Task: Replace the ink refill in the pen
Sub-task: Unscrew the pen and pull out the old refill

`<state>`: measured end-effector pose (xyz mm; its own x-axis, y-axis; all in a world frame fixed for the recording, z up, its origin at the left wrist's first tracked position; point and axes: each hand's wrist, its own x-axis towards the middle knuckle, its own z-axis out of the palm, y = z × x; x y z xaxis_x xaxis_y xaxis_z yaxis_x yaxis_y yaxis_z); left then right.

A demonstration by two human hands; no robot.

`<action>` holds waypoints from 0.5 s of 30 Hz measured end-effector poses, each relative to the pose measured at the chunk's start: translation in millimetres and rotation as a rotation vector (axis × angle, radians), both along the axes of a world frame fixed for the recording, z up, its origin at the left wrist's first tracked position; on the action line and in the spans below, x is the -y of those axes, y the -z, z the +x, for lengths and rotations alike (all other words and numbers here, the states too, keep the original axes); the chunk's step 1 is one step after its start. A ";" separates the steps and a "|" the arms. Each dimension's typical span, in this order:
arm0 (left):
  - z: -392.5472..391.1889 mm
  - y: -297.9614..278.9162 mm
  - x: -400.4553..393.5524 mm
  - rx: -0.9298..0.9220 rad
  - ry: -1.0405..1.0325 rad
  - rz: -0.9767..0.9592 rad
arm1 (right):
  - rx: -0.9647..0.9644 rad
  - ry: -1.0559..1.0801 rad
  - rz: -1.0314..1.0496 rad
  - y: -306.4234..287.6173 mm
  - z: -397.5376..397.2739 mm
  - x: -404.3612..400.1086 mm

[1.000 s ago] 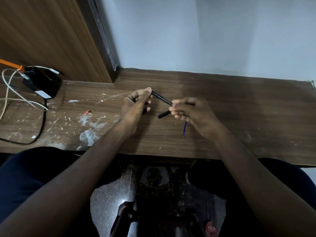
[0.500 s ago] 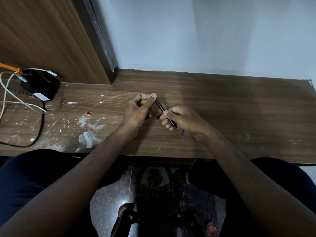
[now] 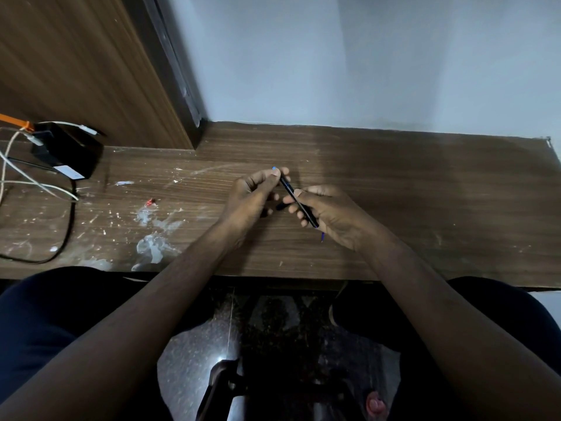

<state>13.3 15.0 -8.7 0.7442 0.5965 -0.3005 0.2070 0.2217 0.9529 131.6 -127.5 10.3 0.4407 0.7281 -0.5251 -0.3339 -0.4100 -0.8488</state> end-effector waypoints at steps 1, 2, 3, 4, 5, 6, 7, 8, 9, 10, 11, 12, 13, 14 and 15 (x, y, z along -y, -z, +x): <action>0.3 -0.6 1.0 0.021 0.018 -0.012 | -0.034 0.008 0.011 0.0 0.1 -0.1; 0.8 -0.9 2.2 0.037 0.015 -0.019 | -0.051 0.010 0.017 0.2 0.1 0.0; 1.1 -1.5 2.7 0.053 0.002 -0.024 | -0.056 0.009 0.018 0.4 -0.2 -0.1; 1.7 -1.1 3.2 0.066 -0.014 -0.024 | -0.049 0.012 0.013 0.6 -0.4 0.2; 1.9 -0.7 3.1 0.072 -0.027 -0.014 | -0.038 0.021 0.007 0.6 -1.0 0.4; 2.1 0.1 3.1 0.069 -0.033 0.008 | -0.018 0.031 0.003 0.6 -1.6 0.6; 2.5 1.5 3.1 0.058 -0.033 0.033 | 0.006 0.038 0.000 0.8 -2.6 0.5; 2.7 2.8 3.3 0.044 -0.033 0.047 | 0.037 0.039 -0.005 1.5 -3.2 0.5; 2.9 3.8 3.5 0.033 -0.037 0.050 | 0.073 0.035 -0.010 1.8 -3.9 0.1; 3.1 4.6 3.6 0.029 -0.044 0.047 | 0.109 0.026 -0.012 2.0 -4.7 -0.6; 3.5 5.4 3.7 0.029 -0.053 0.046 | 0.131 0.015 -0.011 1.8 -5.3 -1.7; 3.9 6.1 3.7 0.029 -0.064 0.051 | 0.130 0.006 -0.009 1.9 -5.4 -2.5; 4.3 6.4 3.4 0.023 -0.077 0.063 | 0.107 0.001 -0.008 2.0 -5.7 -3.5; 4.5 6.6 3.0 0.011 -0.089 0.076 | 0.084 -0.006 -0.011 1.8 -5.9 -3.8; 4.9 7.3 2.6 0.000 -0.094 0.086 | 0.078 -0.018 -0.018 1.6 -5.9 -3.4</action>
<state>18.2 12.4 -16.0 0.6840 0.6870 -0.2454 0.1891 0.1579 0.9692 125.7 -124.1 8.7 0.4679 0.7267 -0.5030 -0.2600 -0.4308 -0.8642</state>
